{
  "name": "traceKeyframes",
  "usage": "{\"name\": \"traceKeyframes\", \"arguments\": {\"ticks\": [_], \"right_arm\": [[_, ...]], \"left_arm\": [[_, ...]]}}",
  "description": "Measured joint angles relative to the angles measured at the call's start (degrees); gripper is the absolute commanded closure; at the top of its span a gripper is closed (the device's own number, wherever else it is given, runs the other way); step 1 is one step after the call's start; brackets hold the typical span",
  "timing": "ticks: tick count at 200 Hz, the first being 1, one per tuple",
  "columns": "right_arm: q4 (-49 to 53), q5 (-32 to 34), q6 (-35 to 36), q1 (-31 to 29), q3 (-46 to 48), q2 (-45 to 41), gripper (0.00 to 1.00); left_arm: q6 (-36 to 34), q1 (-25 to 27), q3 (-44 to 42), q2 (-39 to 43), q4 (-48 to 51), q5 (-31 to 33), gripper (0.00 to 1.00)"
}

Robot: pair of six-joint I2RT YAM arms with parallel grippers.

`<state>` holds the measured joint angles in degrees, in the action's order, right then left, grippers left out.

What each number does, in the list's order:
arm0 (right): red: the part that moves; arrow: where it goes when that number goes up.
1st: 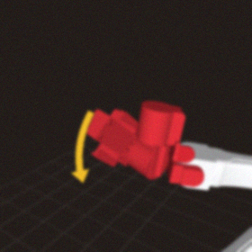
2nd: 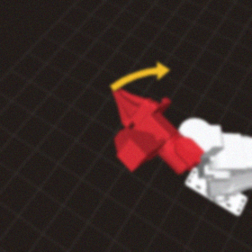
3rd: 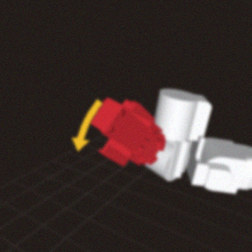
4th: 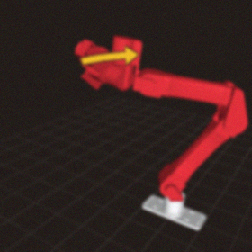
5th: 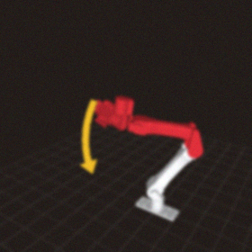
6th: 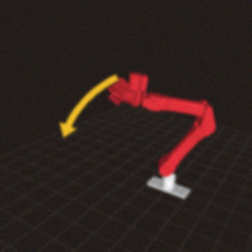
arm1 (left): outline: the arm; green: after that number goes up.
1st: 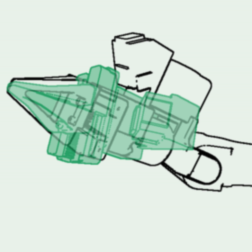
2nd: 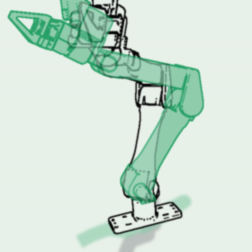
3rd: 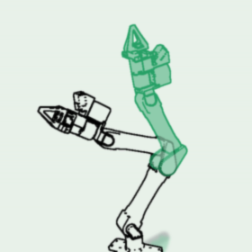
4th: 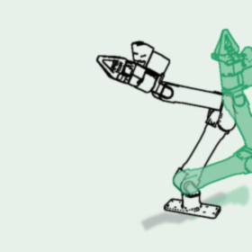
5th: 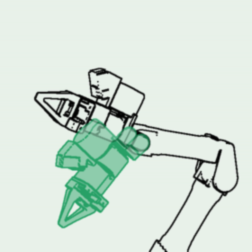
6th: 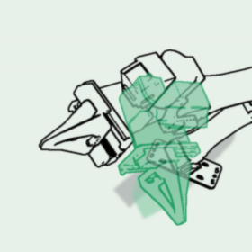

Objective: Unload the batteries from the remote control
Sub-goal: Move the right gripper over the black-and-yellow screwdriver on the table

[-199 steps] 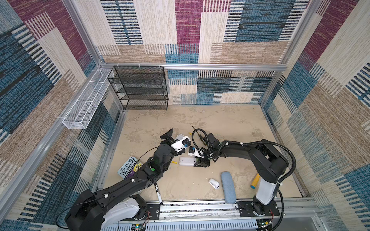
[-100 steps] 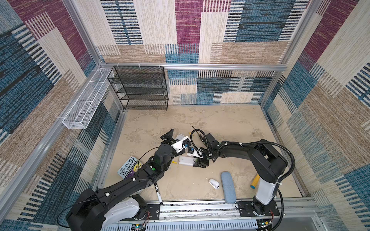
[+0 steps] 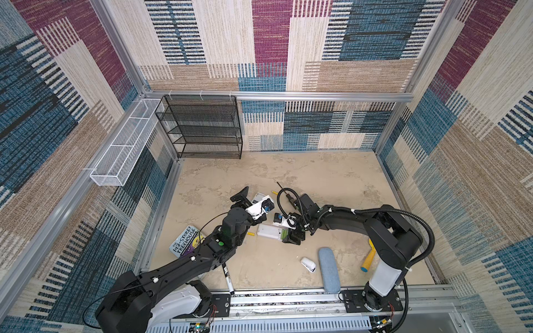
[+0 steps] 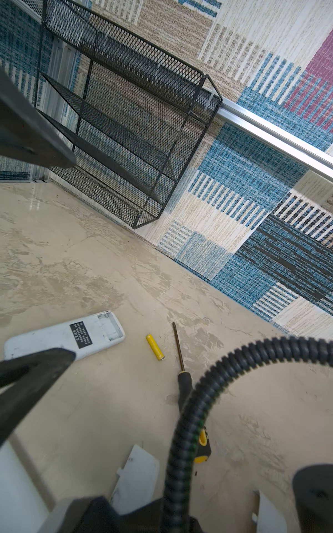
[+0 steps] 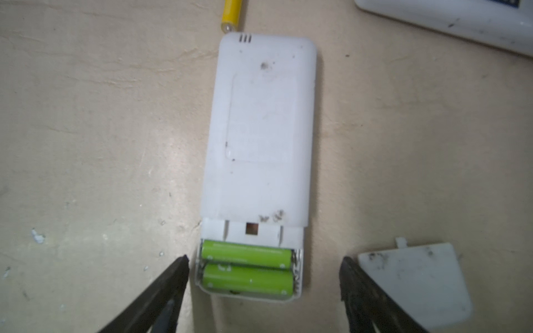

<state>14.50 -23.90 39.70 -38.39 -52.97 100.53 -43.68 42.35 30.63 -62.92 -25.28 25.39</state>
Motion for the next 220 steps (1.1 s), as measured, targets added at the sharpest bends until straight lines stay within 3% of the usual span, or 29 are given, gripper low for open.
{"name": "traceKeyframes", "arguments": {"ticks": [78, 130, 179, 220], "right_arm": [[-3.17, -1.88, -1.05, 0.94, 3.26, -9.92, 0.15], [-9.27, 0.44, -15.45, 7.63, 1.62, -13.07, 0.19], [-8.94, 7.04, -28.87, 11.78, -8.52, -5.03, 0.26], [-8.83, 11.06, -35.56, 12.15, -8.48, -2.03, 0.28]], "left_arm": [[8.02, -2.91, 3.02, -0.33, 3.61, 0.0, 0.01], [15.3, -3.45, 5.84, 0.31, 7.72, 1.31, 0.01], [22.6, -4.33, 14.05, -3.1, 19.3, 1.6, 0.01], [28.44, -5.95, 17.77, -6.6, 26.77, 0.96, 0.01]]}}
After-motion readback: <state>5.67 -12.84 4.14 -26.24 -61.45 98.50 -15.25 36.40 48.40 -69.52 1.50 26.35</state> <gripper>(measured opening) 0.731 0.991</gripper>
